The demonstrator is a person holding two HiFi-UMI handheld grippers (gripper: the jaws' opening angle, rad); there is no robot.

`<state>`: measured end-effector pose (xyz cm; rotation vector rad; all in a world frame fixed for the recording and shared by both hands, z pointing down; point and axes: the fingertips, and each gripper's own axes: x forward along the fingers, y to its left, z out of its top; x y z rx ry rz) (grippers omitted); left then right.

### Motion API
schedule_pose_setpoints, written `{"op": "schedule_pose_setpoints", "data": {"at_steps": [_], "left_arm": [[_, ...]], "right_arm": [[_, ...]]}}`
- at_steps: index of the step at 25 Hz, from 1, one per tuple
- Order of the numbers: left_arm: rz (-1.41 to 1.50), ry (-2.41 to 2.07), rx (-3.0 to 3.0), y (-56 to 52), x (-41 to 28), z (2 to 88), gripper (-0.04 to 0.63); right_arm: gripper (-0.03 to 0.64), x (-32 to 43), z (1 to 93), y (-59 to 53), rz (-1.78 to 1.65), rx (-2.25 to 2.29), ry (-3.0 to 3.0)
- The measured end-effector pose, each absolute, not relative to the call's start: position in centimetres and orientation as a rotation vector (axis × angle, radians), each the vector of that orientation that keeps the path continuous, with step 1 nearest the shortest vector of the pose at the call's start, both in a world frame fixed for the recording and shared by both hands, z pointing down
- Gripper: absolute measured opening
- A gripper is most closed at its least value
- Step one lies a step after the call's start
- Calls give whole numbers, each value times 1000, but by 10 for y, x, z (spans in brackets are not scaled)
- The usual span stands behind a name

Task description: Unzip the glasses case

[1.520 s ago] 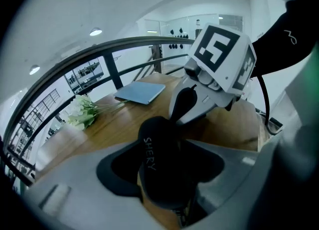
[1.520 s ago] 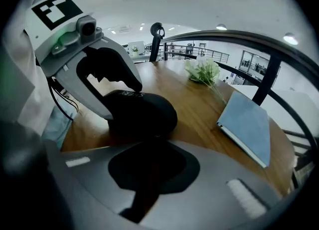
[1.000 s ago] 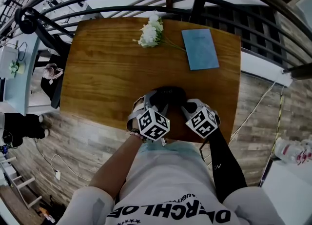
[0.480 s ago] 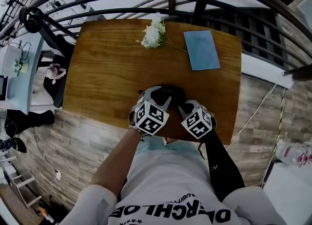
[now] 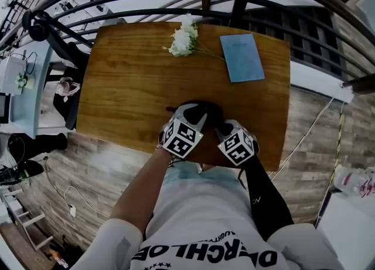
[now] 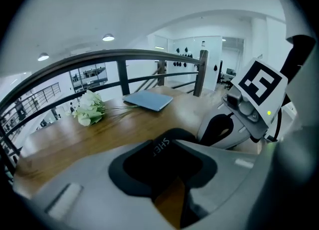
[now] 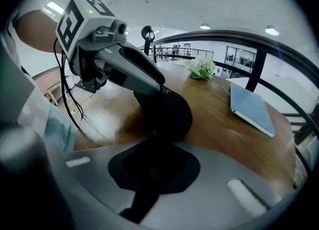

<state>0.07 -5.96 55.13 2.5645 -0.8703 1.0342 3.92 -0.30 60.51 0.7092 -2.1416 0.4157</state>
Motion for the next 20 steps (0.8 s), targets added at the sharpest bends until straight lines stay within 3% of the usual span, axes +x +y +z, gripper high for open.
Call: {"op": "schedule_pose_setpoints", "data": {"at_steps": [20], "left_arm": [[1005, -844, 2593, -57, 2, 549, 115]], "right_arm": [[29, 49, 602, -1, 400, 835, -2049]]}}
